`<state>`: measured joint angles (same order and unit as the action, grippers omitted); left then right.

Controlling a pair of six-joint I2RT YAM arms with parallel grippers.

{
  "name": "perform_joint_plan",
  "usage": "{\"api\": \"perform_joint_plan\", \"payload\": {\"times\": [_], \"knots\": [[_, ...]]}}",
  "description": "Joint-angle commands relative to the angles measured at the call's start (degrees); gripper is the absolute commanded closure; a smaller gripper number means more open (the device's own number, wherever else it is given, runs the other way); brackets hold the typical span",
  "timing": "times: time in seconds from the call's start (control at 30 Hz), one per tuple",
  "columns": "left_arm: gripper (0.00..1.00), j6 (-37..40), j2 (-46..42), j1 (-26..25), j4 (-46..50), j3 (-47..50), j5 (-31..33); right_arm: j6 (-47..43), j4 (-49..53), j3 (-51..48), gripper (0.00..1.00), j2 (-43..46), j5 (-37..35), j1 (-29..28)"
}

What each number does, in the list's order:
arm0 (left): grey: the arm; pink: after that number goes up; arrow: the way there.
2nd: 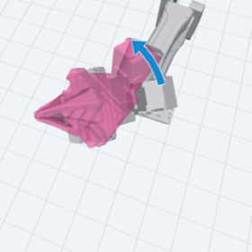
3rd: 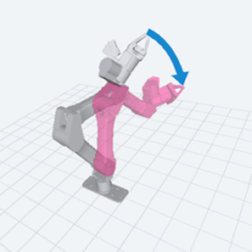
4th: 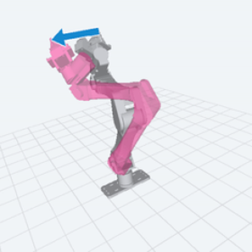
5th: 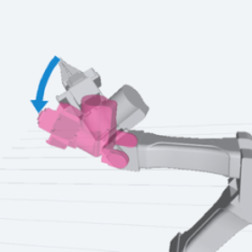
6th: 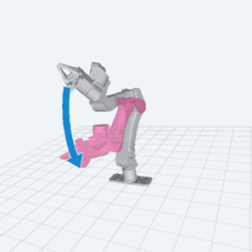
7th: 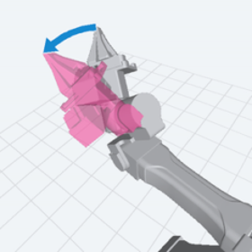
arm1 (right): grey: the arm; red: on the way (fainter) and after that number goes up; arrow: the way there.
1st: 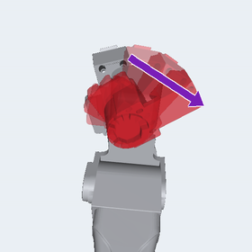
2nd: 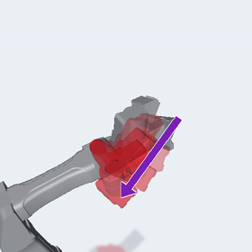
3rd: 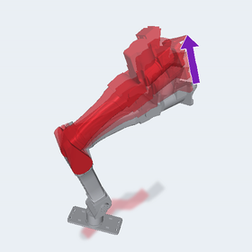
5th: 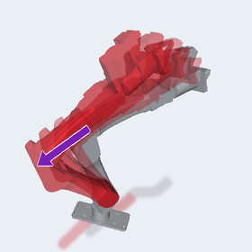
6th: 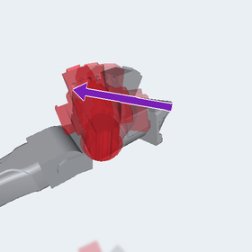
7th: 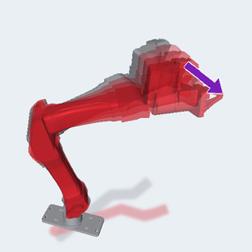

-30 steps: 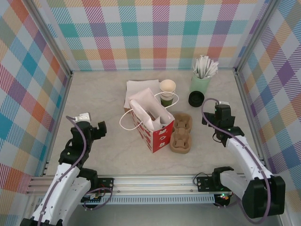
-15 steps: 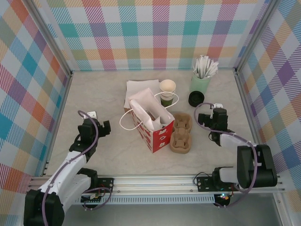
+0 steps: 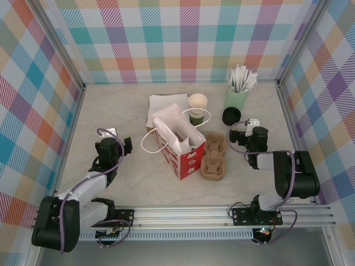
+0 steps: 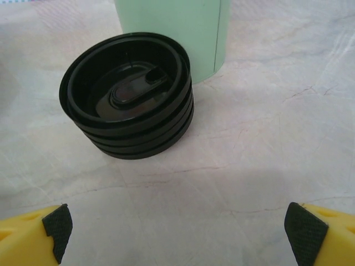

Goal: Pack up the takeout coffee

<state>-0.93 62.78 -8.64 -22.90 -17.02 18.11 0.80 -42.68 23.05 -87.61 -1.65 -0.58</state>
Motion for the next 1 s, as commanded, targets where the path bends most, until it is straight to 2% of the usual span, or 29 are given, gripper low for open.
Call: {"api": "perform_joint_plan", "payload": {"times": [0.0, 0.13, 0.3, 0.47, 0.5, 0.53, 0.6, 0.67, 0.7, 0.73, 0.97], "knots": [[0.00, 1.72, 3.48, 0.74, -9.98, 0.75, -2.07, -0.18, -3.21, 0.87, 0.00, 0.10, 3.24, 0.49], [0.00, 2.61, 7.89, 1.24, -18.33, 1.11, -3.47, -0.18, -2.99, 0.95, 0.00, 0.10, 3.23, 0.49], [0.00, 4.96, 14.57, 2.21, -24.24, -0.37, -9.56, -0.19, -3.02, 0.94, 0.00, 0.07, 3.23, 0.49], [0.00, 4.80, 26.66, 2.98, -36.84, 0.33, -13.30, -0.19, -3.02, 0.95, 0.00, 0.12, 3.21, 0.49], [0.00, 4.80, 26.52, 3.02, -36.35, -0.26, -13.32, -0.18, -3.05, 0.92, 0.00, 0.08, 3.23, 0.49], [0.00, 4.75, 25.08, 3.02, -31.43, -1.45, -13.12, -0.19, -3.05, 0.92, 0.00, 0.08, 3.23, 0.54], [0.00, 4.96, 26.22, 3.02, -32.22, -2.00, -13.50, -0.18, -3.02, 0.95, 0.00, 0.11, 3.23, 0.52], [0.00, 4.02, 26.86, 3.11, -25.87, -5.64, -11.57, -0.18, -3.02, 0.95, 0.00, 0.11, 3.23, 0.50], [0.00, 3.35, 26.73, 4.09, -22.42, -7.34, -12.62, -0.18, -3.03, 0.95, 0.00, 0.09, 3.19, 0.49], [0.00, 2.36, 26.96, 5.57, -23.18, -7.21, -14.91, -0.17, -3.02, 0.94, 0.00, 0.09, 3.23, 0.49], [0.00, 2.47, 26.99, 5.47, -22.86, -7.33, -14.66, -0.28, -3.09, 0.90, 0.00, 0.12, 3.21, 0.49]]}}
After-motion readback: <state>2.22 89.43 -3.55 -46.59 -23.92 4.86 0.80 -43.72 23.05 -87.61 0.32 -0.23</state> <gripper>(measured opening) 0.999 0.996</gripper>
